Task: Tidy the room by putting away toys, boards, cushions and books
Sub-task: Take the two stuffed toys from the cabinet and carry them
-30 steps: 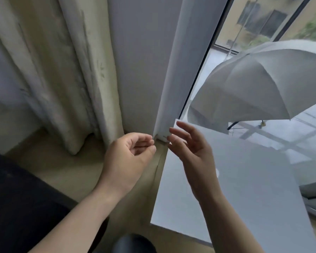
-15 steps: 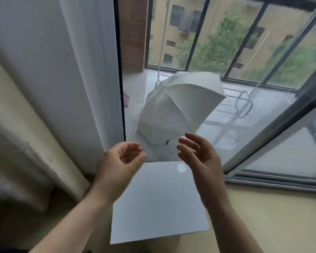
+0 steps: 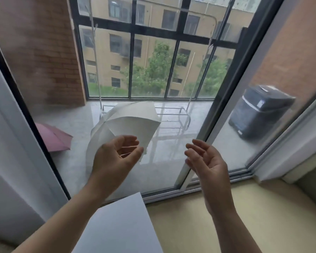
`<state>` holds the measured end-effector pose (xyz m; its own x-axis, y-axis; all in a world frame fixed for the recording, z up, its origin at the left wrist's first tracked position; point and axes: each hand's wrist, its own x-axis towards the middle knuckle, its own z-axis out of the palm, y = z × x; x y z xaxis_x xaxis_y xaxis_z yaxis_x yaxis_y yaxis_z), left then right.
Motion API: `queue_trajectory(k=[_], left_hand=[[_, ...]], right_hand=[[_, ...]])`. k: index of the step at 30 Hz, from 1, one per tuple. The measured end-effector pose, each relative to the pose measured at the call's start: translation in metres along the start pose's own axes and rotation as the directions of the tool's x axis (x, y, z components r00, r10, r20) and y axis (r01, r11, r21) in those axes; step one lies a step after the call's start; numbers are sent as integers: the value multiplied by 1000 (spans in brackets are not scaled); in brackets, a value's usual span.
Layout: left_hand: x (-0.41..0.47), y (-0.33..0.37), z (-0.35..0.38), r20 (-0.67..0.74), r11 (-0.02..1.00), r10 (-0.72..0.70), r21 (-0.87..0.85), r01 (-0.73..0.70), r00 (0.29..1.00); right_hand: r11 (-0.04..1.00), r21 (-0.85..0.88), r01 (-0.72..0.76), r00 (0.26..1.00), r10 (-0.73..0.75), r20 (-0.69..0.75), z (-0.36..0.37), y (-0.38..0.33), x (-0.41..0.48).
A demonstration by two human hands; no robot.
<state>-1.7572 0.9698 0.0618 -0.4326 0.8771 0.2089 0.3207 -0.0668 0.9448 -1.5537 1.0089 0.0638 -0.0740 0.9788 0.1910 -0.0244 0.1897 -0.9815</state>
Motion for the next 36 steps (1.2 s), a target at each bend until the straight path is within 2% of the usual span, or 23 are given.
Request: queue_trajectory(k=[3,8,17,24,31,36], left_hand=[[10,12,16,55,998,50,-33,-49,997],[19,27,33,174,992,123,-50,-116,977],[42,74,149,388,971,227,-157,-178,893],[40,119,315,479,949,303,-228,-217,824],[38,200,527,518,930,344,-302,-208,783],[36,228,643,572,929,351,-315,-196,742]], right_hand=[[997,-28,71,996,-73,-54,-16,-14,8],[995,-30,97,981,-101,-166,-29,-27,-2],[989,-129,79,904,-125,-409,-130,-45,19],[975,-192,112,843,-196,-501,-279,-46,56],[948,-315,44,799,-223,-559,-478,-63,118],[944,-329,10,753,-223,-619,-584,-57,157]])
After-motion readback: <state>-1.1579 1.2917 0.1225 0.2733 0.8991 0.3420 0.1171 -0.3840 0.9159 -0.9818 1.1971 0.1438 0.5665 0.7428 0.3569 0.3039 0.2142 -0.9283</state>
